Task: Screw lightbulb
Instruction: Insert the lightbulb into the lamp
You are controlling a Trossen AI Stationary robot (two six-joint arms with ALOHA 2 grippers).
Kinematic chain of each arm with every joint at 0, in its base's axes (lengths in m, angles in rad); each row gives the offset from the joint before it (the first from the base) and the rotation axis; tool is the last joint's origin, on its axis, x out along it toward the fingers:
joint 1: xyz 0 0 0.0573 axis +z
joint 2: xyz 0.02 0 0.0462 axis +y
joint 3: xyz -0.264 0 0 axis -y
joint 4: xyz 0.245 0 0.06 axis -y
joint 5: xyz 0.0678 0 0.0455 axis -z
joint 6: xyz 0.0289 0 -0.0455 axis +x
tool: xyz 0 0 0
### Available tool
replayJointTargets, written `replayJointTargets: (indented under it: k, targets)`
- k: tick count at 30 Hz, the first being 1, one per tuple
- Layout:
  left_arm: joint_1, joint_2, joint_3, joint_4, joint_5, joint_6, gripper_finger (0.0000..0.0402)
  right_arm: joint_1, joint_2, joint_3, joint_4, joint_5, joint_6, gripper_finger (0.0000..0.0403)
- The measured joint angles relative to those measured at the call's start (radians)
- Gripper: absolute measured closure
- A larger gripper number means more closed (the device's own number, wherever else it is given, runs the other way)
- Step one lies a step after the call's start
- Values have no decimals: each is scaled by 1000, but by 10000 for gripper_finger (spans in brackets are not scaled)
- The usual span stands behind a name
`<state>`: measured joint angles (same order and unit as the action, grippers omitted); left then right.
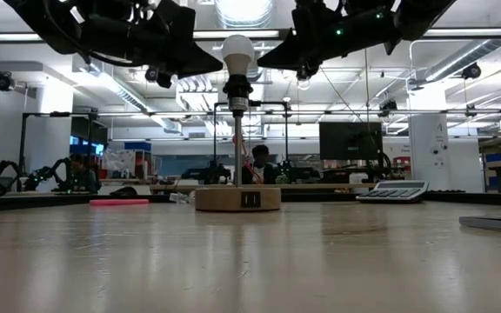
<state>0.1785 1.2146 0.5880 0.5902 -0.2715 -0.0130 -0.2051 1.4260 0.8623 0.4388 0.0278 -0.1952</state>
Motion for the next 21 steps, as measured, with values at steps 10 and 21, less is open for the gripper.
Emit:
replayJointTargets:
  k: [10,21]
  targets:
    - [-18,-71,-1,-102,1,-26,400,-6,-25,0,-37,2,1,390]
    - [-32,-78,-1,-94,2,-23,349,-23,-62,0,-37,2,11,389]
